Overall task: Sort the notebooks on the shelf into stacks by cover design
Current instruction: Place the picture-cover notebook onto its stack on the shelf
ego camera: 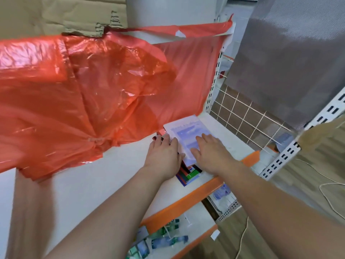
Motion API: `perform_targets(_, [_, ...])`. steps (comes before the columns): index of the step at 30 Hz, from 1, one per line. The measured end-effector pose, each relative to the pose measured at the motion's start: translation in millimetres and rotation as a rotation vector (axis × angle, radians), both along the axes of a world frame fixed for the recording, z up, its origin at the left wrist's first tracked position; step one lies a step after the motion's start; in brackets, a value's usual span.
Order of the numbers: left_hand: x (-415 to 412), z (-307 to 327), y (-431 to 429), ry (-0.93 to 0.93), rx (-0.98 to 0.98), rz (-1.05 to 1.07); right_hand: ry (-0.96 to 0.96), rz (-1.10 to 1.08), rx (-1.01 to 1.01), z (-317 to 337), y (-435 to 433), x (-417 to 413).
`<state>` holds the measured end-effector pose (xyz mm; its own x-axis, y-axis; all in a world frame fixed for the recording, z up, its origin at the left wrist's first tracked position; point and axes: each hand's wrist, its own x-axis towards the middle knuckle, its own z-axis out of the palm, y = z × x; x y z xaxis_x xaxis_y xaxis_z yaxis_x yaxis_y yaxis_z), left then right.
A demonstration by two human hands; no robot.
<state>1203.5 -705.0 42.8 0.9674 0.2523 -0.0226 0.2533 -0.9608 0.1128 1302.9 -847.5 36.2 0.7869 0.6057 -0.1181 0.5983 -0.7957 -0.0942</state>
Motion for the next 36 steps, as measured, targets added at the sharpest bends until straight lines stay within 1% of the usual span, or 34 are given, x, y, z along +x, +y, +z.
perform_targets(5, [16, -2, -3, -0.006, -0.015, -0.025, 0.012, 0.000, 0.006, -7, 1, 11])
perform_targets(7, [21, -4, -3, 0.001, -0.064, -0.004, 0.021, -0.025, 0.018, -6, 0, 17])
perform_targets(9, [26, -6, -4, 0.008, -0.135, 0.061, 0.049, -0.087, 0.040, -6, -2, 23])
perform_targets(12, [33, -8, -4, 0.022, -0.337, 0.206, 0.114, -0.213, 0.034, -7, -5, 29])
perform_targets(15, [39, -15, -3, 0.036, -0.505, 0.283, 0.090, -0.221, -0.006, -10, -6, 31])
perform_targets(21, [51, -24, -1, -0.010, -0.683, 0.422, 0.013, -0.273, 0.040, -8, -2, 36])
perform_targets(24, [55, -23, -2, -0.022, -0.823, 0.466, -0.014, -0.278, 0.049, -10, 0, 37])
perform_targets(26, [57, -22, -4, -0.047, -0.927, 0.505, -0.009, -0.284, 0.061, -11, 0, 36])
perform_targets(30, [58, -22, -7, -0.099, -1.063, 0.591, -0.005, -0.270, 0.069, -10, 0, 35])
perform_targets(33, [60, -16, -15, -0.174, -1.272, 0.617, 0.017, -0.282, 0.092, -9, -3, 35])
perform_targets(36, [58, -10, -19, -0.228, -1.458, 0.652, 0.074, -0.335, 0.160, -3, -6, 35])
